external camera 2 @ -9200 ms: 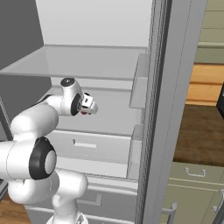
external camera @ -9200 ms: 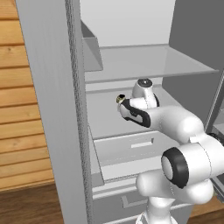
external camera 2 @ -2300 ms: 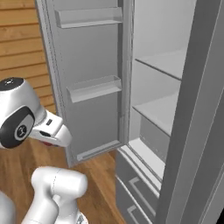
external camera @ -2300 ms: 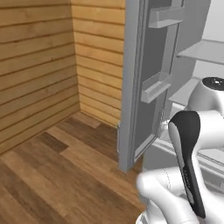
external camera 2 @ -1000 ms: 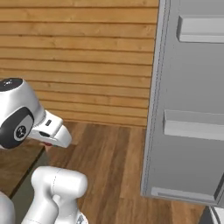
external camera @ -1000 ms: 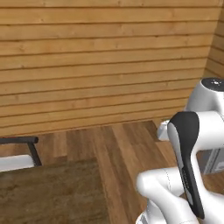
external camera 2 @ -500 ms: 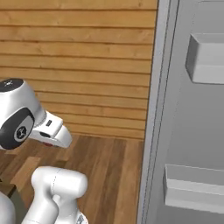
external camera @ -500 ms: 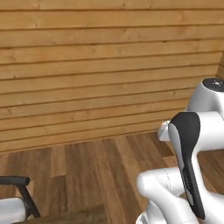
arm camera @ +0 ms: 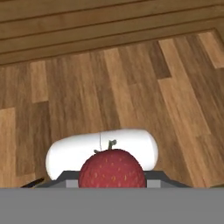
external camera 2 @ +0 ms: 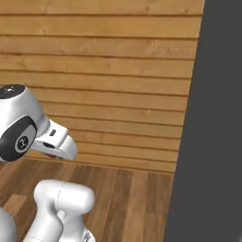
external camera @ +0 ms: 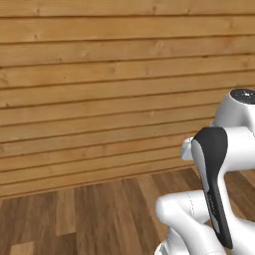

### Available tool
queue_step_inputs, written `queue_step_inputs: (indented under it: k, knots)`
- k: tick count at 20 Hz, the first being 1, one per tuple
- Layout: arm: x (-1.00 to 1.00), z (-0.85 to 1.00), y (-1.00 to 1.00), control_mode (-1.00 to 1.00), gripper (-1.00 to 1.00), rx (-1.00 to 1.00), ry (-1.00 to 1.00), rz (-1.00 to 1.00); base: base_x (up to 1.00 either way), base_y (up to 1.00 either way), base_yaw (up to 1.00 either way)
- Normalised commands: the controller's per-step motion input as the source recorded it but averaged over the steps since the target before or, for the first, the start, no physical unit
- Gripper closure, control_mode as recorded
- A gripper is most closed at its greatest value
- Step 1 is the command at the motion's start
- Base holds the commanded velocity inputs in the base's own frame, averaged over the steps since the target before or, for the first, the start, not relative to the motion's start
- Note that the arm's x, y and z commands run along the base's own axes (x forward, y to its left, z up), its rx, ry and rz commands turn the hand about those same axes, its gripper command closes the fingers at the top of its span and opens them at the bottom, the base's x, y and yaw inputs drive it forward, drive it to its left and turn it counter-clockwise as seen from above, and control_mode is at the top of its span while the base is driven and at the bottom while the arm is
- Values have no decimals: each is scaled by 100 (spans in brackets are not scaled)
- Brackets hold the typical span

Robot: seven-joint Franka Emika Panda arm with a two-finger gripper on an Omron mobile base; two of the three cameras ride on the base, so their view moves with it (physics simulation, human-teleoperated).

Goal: Take the strawberry from the fridge and place it on top of the pancake, located on the dining counter.

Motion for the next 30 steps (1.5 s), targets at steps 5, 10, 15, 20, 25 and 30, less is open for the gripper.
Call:
queue_step_inputs:
  k: [5, 10, 15, 20, 25, 30]
  knots:
    - [0, 0, 0, 100, 100, 0, 0, 0, 100, 60, 6]
    - [0, 0, 0, 100, 100, 0, 0, 0, 100, 66, 40]
    - [0, 0, 0, 100, 100, 0, 0, 0, 100, 23, 65]
    - [0, 0, 0, 100, 100, 0, 0, 0, 100, 0, 68]
    - [0, 0, 0, 100, 100, 0, 0, 0, 100, 1, 72]
    - [0, 0, 0, 100, 100, 0, 0, 0, 77, 34, 73]
